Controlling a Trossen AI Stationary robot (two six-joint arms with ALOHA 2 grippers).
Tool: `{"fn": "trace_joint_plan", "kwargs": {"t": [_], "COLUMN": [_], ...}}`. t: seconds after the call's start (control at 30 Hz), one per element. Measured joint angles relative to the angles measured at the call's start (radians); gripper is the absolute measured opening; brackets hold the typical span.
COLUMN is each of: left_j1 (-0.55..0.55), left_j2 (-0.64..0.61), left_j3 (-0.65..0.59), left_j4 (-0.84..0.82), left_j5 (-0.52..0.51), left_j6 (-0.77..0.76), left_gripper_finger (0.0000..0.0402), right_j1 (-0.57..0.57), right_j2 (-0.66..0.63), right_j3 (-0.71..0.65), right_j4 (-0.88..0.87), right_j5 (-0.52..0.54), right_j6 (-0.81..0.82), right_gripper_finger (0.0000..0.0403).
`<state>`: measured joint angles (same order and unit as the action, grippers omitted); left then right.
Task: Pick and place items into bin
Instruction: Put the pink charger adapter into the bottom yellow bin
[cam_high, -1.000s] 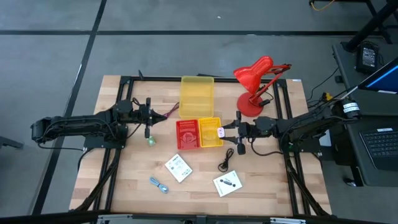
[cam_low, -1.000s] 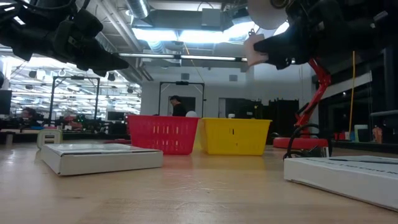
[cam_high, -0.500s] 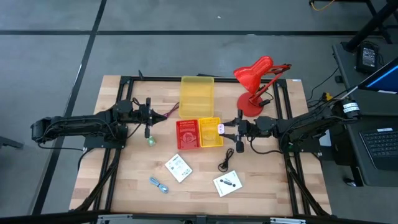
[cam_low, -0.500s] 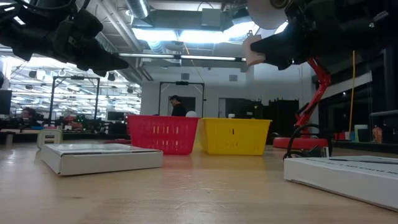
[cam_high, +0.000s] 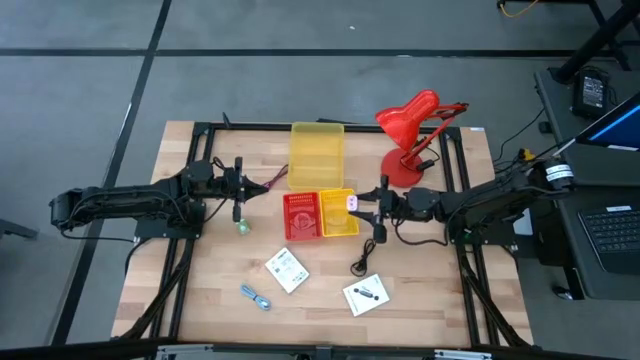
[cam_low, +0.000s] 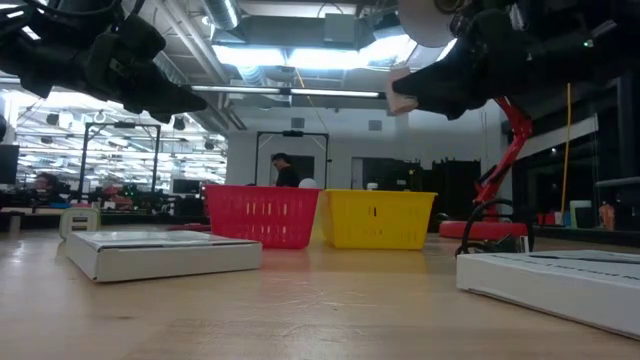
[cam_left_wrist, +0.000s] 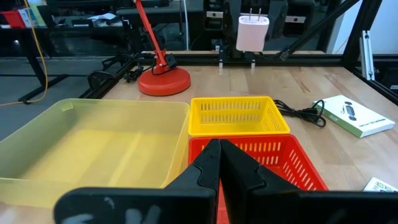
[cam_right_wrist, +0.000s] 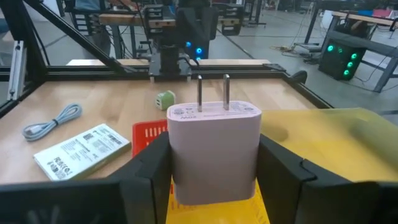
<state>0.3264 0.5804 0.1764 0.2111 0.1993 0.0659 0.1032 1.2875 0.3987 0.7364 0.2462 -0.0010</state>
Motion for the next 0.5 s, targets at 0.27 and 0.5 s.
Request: {"fn": "trace_joint_plan", "kwargs": {"t": [0.27,0.5], "left_j1": [0.0,0.0], "left_j2": [0.0,0.0], "left_j3": [0.0,0.0], "left_j4": [0.003,0.002], "left_j5": [0.0,0.0], "left_j6": [0.0,-0.004], "left_gripper_finger": [0.0004,0.0004], "right_j1": [0.0,-0.015], "right_j2": [0.129,0.174], "right_j3": [0.108,0.231], "right_j4": [-0.041,-0.231], "right_j5": [0.0,0.007], "right_j6": [-0.007,0.001], "right_gripper_finger": [0.0166,0.0166]}}
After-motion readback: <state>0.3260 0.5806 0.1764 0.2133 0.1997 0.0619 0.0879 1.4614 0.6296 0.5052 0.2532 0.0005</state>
